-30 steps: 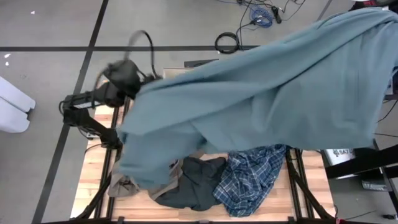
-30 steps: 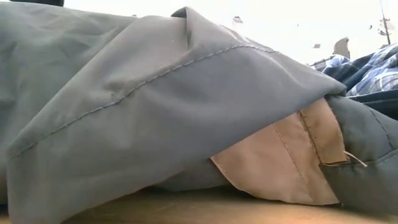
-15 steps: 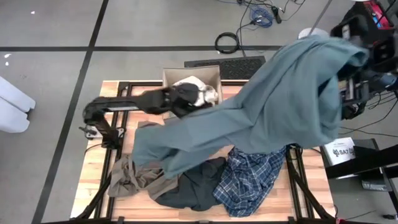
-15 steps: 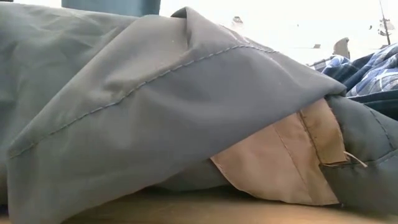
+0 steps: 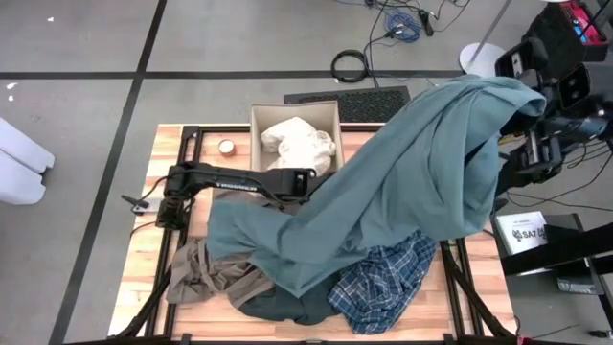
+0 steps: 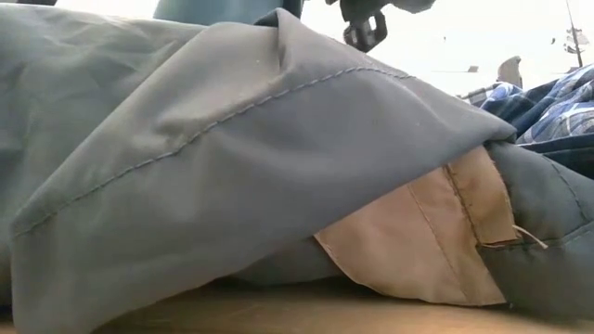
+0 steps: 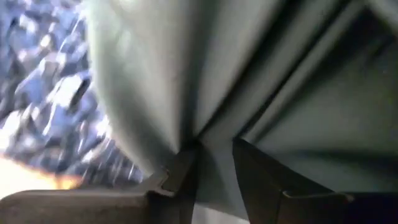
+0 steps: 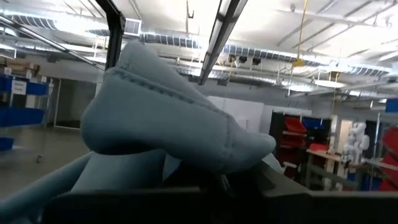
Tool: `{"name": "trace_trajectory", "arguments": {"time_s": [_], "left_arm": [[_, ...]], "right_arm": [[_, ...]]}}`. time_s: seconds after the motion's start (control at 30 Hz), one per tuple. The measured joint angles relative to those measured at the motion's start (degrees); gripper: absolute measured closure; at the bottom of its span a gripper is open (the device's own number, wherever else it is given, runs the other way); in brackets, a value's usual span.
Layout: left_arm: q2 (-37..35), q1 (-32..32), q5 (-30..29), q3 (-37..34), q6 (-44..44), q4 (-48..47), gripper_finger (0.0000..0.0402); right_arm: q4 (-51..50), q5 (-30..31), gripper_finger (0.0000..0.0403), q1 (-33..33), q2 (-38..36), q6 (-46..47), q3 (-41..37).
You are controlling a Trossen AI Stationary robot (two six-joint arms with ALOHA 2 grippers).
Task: Sort clothes
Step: Put the green pants into the laundry bin
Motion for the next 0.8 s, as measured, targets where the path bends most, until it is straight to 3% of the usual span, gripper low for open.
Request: {"name": "trace_trajectory", "arguments": {"time_s": [0.07, 0.17, 0.37, 0.6, 0.8], "left_arm": [[-0.5, 0.7, -2.1, 0.0, 1.4, -3.8, 0.0277], [-1.5, 2.0, -9.7, 0.0, 3.0, -10.1, 0.0269], [-4.4, 4.4, -38.2, -0.1, 1.8, -16.4, 0.0268], [-9.6, 4.4, -59.1, -0.1, 4.0, -17.5, 0.0268], [-12.4, 3.1, -84.7, -0.1, 7.2, -25.9, 0.0268]], "right_arm": [[-2.2, 0.0, 0.0380, 0.0, -0.4, 1.8, 0.0], [-6.4, 0.0, 0.0380, 0.0, -0.7, 4.6, 0.0], [-11.7, 0.1, 0.0380, 0.0, -0.9, 9.1, 0.2], [-12.1, -0.3, 0.0380, 0.0, -0.8, 9.8, 0.2], [-12.4, -0.3, 0.0380, 0.0, -0.5, 10.5, 0.2]]}}
